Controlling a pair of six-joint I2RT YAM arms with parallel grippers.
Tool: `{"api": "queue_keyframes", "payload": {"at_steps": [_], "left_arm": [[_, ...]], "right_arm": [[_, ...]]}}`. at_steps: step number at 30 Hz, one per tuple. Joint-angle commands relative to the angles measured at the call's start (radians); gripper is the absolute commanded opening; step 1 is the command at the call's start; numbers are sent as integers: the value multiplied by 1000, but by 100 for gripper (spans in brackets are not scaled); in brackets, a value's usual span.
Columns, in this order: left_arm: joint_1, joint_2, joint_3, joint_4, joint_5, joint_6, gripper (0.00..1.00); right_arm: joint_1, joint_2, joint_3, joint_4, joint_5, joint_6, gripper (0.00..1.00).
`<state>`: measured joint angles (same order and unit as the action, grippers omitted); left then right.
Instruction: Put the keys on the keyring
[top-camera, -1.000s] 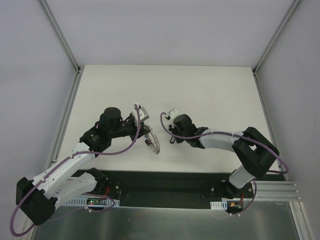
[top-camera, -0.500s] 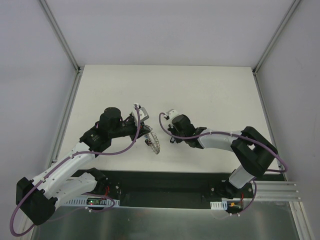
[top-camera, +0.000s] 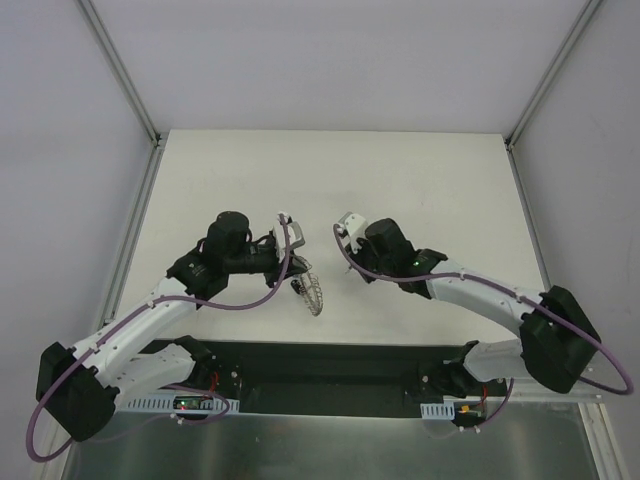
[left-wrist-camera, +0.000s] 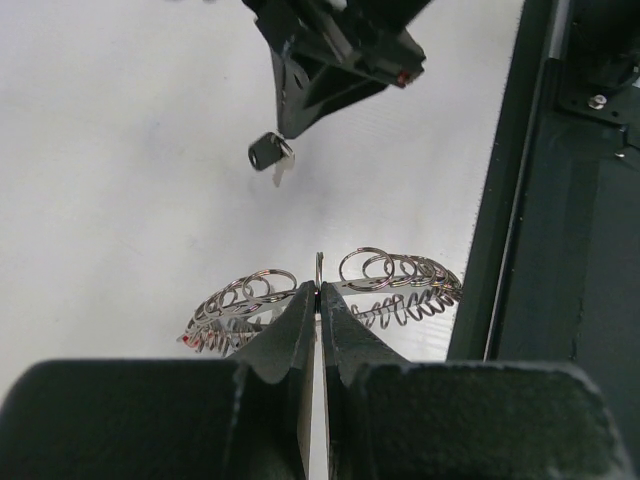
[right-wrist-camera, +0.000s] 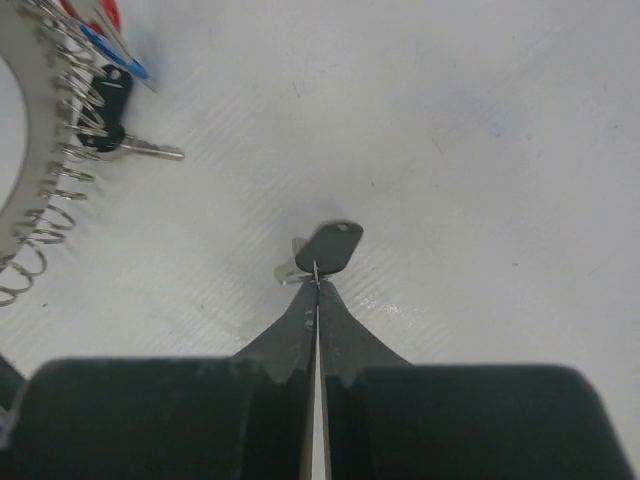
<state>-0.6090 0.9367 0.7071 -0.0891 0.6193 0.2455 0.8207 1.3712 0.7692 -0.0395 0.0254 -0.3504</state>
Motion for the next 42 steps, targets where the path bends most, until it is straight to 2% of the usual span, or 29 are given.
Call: {"api": "queue_keyframes", "payload": {"at_steps": [1,9,11,16,25,31,42], "left_arm": [[8,50,74,52,190,70,0],[12,163,158,52,260,178,0],[12,175,175,52,290,201,0],[12,192,190,52,330,222,0],[11,197,204,58,421,172,0],[9,201,183,117,480,103,0],[3,220,172,158,511,92,0]], "right_arm": [[-44,-138,83,-153,-188,-119,1],[-63,-280,209,-335,-275,-240,1],[-61,-294,237,-350,-306,-243,1],[-43,-270,349,-508,-352,-292,2],[43,-313,352,-462,-343,-314,1],[109,-320,346,-470,-269,-343,1],[186,-304,351,-479,-162,-377,1]]}}
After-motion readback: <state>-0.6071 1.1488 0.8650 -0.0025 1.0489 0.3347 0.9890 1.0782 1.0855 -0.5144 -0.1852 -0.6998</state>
